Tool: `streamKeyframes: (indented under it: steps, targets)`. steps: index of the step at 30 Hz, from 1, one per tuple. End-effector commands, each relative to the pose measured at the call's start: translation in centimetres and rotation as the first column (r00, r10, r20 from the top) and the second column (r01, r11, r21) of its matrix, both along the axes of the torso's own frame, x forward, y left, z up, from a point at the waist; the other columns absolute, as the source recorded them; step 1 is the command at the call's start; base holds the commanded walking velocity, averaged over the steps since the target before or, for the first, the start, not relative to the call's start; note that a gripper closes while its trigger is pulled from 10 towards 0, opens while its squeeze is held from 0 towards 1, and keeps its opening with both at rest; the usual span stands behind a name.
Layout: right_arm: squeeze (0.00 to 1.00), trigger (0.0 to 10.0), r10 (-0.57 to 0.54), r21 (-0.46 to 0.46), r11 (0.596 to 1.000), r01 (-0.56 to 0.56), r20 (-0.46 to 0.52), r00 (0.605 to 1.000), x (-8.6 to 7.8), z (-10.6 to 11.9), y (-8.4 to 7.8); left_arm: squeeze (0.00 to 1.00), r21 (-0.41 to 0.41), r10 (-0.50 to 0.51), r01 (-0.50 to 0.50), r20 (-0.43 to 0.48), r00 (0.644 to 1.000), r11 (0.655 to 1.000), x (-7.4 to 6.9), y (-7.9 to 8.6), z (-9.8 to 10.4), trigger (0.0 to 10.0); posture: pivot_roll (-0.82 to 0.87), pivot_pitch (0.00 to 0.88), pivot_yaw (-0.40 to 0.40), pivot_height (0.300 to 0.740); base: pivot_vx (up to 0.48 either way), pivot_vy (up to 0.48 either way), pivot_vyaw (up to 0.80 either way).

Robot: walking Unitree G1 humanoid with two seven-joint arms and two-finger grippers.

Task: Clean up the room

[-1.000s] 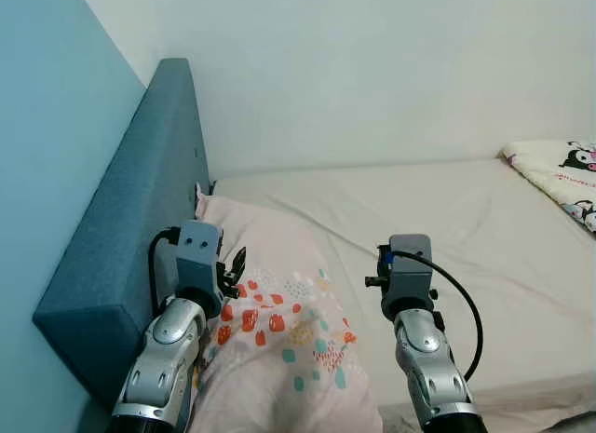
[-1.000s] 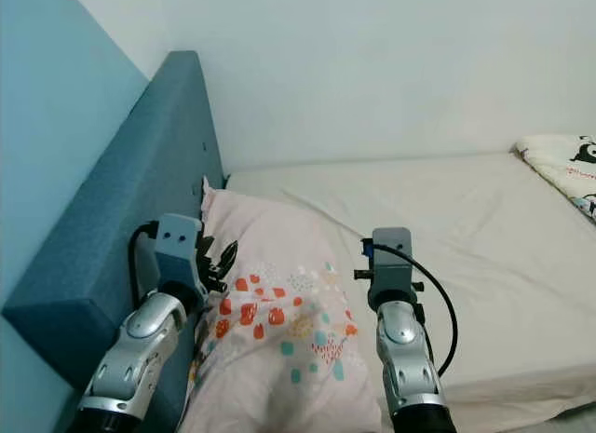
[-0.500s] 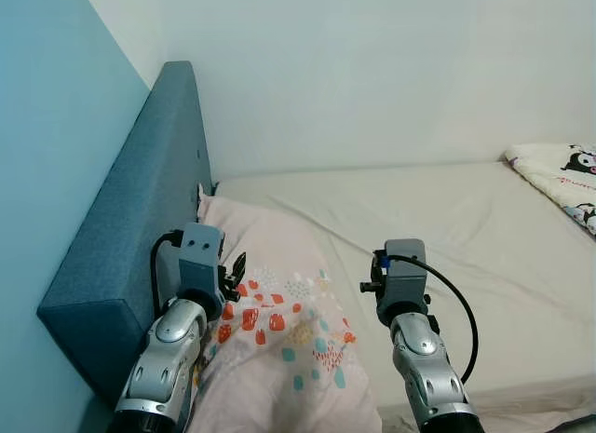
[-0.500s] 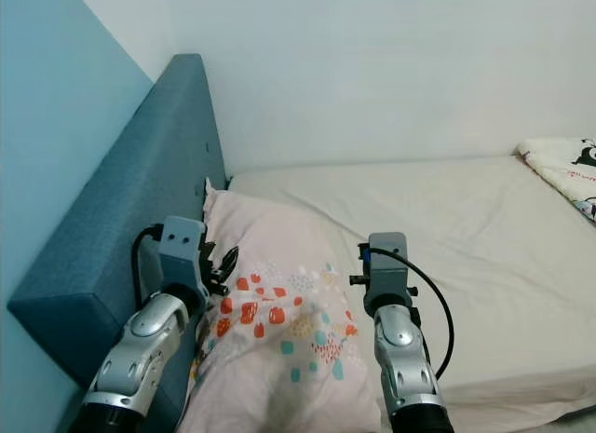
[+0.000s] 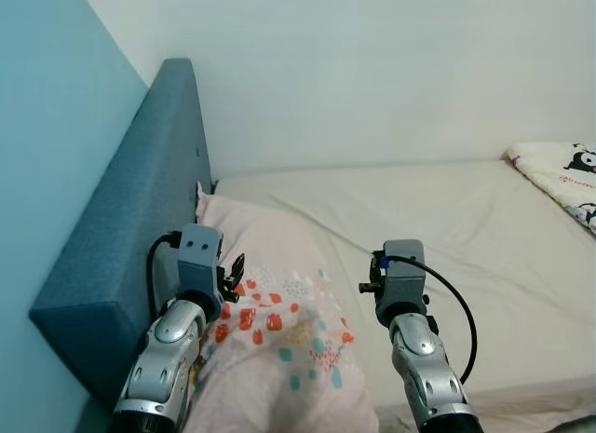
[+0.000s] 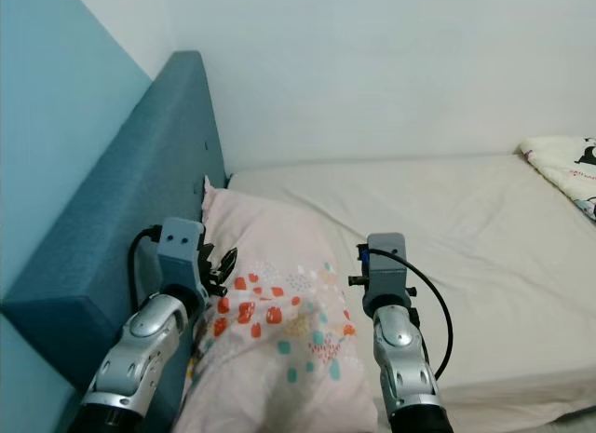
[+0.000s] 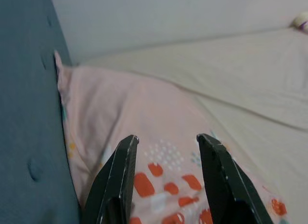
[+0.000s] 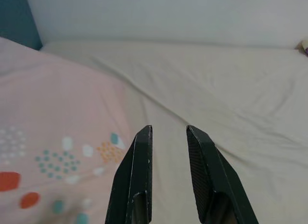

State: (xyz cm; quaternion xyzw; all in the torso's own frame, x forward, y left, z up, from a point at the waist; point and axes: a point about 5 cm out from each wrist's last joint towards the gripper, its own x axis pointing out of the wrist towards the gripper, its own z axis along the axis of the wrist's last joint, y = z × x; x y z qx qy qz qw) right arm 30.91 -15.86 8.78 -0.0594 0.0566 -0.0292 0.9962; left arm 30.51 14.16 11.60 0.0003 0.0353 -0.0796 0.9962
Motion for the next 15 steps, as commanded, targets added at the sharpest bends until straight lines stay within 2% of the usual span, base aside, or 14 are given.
streamKeyframes:
  steps: [1,5,15]
  targets:
    - [0.0,10.0,-0.01,0.01,1.0,0.011,-0.01,1.0,-0.15,-0.3,-0.32,0.0,0.002,0.015,-0.015,-0.017,1.0,1.0,-0.17,0.39,-0.27,10.0,0.01,0.0,-0.056,0.74,0.0,-0.48,0.0]
    - [0.0,10.0,-0.022,0.014,1.0,0.022,-0.012,1.0,-0.15,-0.29,-0.45,0.0,-0.023,0.041,-0.042,-0.032,0.999,0.999,0.01,0.78,-0.27,10.0,0.01,0.0,-0.056,0.74,0.0,0.0,0.0]
    - [0.0,10.0,-0.025,0.012,1.0,0.025,-0.018,1.0,-0.11,-0.31,-0.64,0.0,-0.025,0.04,-0.041,-0.039,0.998,0.999,0.01,0.75,-0.18,10.0,0.01,0.0,-0.054,0.74,0.0,0.0,0.0]
